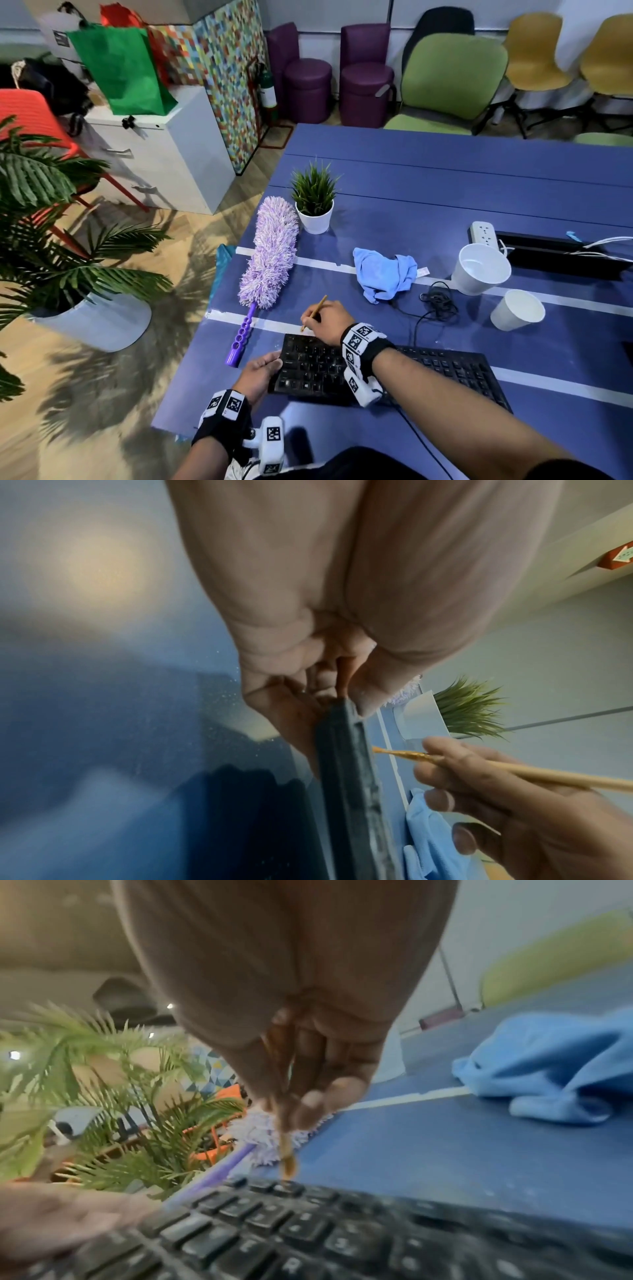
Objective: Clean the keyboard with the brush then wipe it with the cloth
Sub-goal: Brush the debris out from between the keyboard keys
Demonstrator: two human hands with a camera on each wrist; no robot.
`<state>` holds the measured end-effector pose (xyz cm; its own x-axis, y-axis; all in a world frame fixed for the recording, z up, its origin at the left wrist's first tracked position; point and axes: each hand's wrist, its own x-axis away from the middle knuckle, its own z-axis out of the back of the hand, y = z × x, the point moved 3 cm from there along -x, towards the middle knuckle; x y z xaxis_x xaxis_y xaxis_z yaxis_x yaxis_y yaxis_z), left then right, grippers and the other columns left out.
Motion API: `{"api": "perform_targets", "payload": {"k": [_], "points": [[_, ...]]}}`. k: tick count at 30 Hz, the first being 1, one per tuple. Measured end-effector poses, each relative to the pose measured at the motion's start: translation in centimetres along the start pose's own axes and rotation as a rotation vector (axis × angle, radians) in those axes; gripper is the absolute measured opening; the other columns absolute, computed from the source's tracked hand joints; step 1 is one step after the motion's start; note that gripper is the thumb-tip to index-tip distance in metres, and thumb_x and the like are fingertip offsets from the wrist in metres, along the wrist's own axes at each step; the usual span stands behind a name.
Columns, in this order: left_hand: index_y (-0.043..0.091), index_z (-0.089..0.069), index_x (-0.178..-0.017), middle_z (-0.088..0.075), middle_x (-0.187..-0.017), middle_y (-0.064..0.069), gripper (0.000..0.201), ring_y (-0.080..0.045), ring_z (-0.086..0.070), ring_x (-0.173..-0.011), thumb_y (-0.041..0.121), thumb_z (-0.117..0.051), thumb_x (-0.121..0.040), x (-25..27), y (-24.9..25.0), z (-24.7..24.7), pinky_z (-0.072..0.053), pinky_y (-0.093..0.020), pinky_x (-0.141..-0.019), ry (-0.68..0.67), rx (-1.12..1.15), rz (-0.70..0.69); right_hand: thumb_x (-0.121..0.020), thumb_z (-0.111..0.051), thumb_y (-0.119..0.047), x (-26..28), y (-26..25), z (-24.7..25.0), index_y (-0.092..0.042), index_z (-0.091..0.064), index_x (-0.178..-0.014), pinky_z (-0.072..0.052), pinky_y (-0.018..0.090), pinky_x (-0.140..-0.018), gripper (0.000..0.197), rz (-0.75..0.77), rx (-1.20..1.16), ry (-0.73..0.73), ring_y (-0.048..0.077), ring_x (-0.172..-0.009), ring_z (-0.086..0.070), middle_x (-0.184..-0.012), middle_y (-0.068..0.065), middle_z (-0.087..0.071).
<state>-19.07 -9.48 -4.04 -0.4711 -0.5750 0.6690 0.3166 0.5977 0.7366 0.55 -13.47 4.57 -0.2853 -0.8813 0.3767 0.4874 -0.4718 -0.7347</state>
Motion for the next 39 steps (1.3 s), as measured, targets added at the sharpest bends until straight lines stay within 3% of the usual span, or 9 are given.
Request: {"api": "perform_targets", "payload": {"k": [3, 7, 11, 13, 17, 24, 29, 34, 39], "points": [[-0.002, -0.062, -0.114, -0.065, -0.112, -0.029, 0.027, -0.037, -0.060, -0.103, -0.002, -0.044, -0.094, 0.1, 0.1, 0.0, -0.042, -0.056, -0.099, -0.010, -0.003, -0.011, -0.091, -0.062, -0.023, 0.4, 0.4, 0.1, -0.015, -0.073, -0.089, -0.052, 0.024, -0.077, 0.014, 0.027, 0.005, -0.097, 0.013, -0.074, -0.064, -0.083, 0.001, -0.072], [-0.002, -0.063, -0.111, -0.072, -0.097, -0.020, 0.027, -0.030, -0.069, -0.090, -0.004, -0.042, -0.095, 0.1, -0.1, -0.1, -0.055, -0.041, -0.084, -0.008, 0.015, -0.012, -0.091, -0.057, -0.031, 0.6, 1.8, 1.7, -0.026, -0.071, -0.081, -0.051, 0.033, -0.093, 0.018, -0.021, 0.136, -0.038, 0.016, -0.097, -0.063, -0.098, -0.001, -0.074], [-0.005, -0.059, -0.111, -0.074, -0.082, -0.013, 0.026, -0.020, -0.072, -0.070, -0.006, -0.039, -0.095, -0.1, -0.3, -0.4, -0.059, -0.030, -0.065, -0.013, 0.055, -0.001, -0.087, -0.063, -0.038, 3.2, 3.7, 3.8, -0.016, -0.072, -0.069, -0.048, 0.017, -0.059, 0.029, -0.057, 0.055, 0.010, -0.002, -0.055, -0.060, -0.067, -0.003, -0.073], [-0.001, -0.061, -0.102, -0.074, -0.075, -0.011, 0.026, -0.018, -0.071, -0.063, -0.008, -0.037, -0.095, 0.2, -0.2, -0.6, -0.058, -0.027, -0.057, -0.017, 0.083, 0.002, -0.088, -0.061, -0.034, 4.6, 4.9, 4.1, -0.010, -0.072, -0.072, -0.048, 0.014, -0.054, 0.031, -0.073, 0.085, -0.003, 0.001, -0.053, -0.062, -0.064, 0.000, -0.073], [0.002, -0.062, -0.096, -0.075, -0.079, -0.009, 0.027, -0.017, -0.071, -0.061, -0.008, -0.037, -0.095, 0.1, -0.2, -0.9, -0.058, -0.025, -0.057, -0.032, 0.118, 0.001, -0.087, -0.055, -0.030, 5.3, 6.9, 3.9, -0.002, -0.065, -0.066, -0.056, 0.035, -0.065, 0.037, -0.090, 0.194, 0.115, 0.022, -0.065, -0.067, -0.065, 0.012, -0.070], [0.002, -0.063, -0.095, -0.073, -0.082, -0.012, 0.029, -0.016, -0.071, -0.063, -0.008, -0.036, -0.095, 0.5, 0.4, -1.6, -0.058, -0.024, -0.058, -0.034, 0.107, -0.001, -0.092, -0.058, -0.028, 4.5, 5.1, 1.3, -0.022, -0.070, -0.077, -0.048, 0.018, -0.075, 0.020, 0.013, 0.001, 0.110, 0.000, -0.066, -0.061, -0.070, -0.011, -0.068], [0.003, -0.062, -0.100, -0.075, -0.076, -0.008, 0.028, -0.016, -0.071, -0.063, -0.006, -0.035, -0.096, 1.0, 0.9, -1.7, -0.058, -0.026, -0.057, -0.042, 0.126, 0.014, -0.089, -0.059, -0.025, 4.7, 5.5, 2.2, -0.020, -0.068, -0.077, -0.043, 0.012, -0.057, 0.015, -0.027, -0.040, 0.049, -0.004, -0.052, -0.058, -0.065, -0.005, -0.069], [-0.002, -0.059, -0.103, -0.074, -0.072, -0.007, 0.026, -0.015, -0.071, -0.061, -0.008, -0.035, -0.096, 1.3, 1.1, -2.0, -0.056, -0.024, -0.053, -0.032, 0.137, 0.005, -0.091, -0.052, -0.037, 4.6, 6.5, 2.2, -0.026, -0.065, -0.079, -0.055, 0.032, -0.074, 0.020, -0.019, 0.119, 0.105, 0.013, -0.073, -0.065, -0.081, -0.003, -0.072], [-0.004, -0.059, -0.107, -0.074, -0.074, -0.008, 0.025, -0.016, -0.072, -0.063, -0.007, -0.037, -0.095, 1.4, 1.0, -1.9, -0.057, -0.024, -0.056, -0.018, 0.141, 0.011, -0.090, -0.055, -0.033, 4.6, 5.8, 1.9, -0.025, -0.067, -0.080, -0.054, 0.029, -0.077, 0.018, 0.000, 0.143, 0.023, 0.011, -0.077, -0.064, -0.079, -0.005, -0.071]]}}
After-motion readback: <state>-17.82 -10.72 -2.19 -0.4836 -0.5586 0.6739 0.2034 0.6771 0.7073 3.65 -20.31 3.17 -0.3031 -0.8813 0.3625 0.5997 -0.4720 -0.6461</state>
